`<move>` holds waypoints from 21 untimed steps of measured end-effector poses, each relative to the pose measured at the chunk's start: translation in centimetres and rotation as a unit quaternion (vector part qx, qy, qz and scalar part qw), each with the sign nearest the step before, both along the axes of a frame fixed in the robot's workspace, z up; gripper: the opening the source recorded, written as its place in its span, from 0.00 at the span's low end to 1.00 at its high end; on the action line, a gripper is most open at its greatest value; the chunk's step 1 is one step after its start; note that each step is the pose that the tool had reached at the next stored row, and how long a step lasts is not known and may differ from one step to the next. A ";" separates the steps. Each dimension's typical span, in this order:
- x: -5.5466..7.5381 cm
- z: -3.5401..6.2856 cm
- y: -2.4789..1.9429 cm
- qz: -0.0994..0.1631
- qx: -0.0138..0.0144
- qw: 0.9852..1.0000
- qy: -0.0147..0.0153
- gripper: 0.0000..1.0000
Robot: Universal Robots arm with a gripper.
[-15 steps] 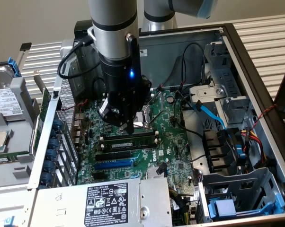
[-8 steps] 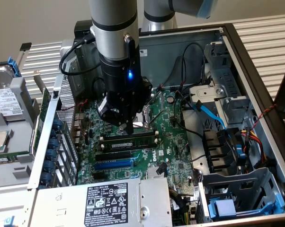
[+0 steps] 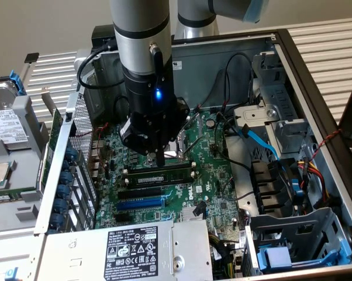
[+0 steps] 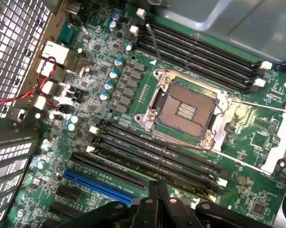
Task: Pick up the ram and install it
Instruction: 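Press down the ram until it locks into place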
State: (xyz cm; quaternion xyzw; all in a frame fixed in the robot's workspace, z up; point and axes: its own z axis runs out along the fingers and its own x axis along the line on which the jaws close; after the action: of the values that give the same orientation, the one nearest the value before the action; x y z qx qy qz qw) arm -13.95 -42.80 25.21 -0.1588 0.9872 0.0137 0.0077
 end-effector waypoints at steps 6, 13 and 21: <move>0.0 -0.02 0.00 -0.044 0.000 0.999 0.000 0.12; 0.0 -0.03 0.00 -0.091 0.000 0.996 0.000 0.12; 0.0 -0.04 0.00 -0.142 -0.001 0.990 0.000 0.12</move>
State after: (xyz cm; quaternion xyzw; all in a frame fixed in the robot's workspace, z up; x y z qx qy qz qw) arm -13.95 -42.80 25.17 -0.0167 0.9997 0.0119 0.0095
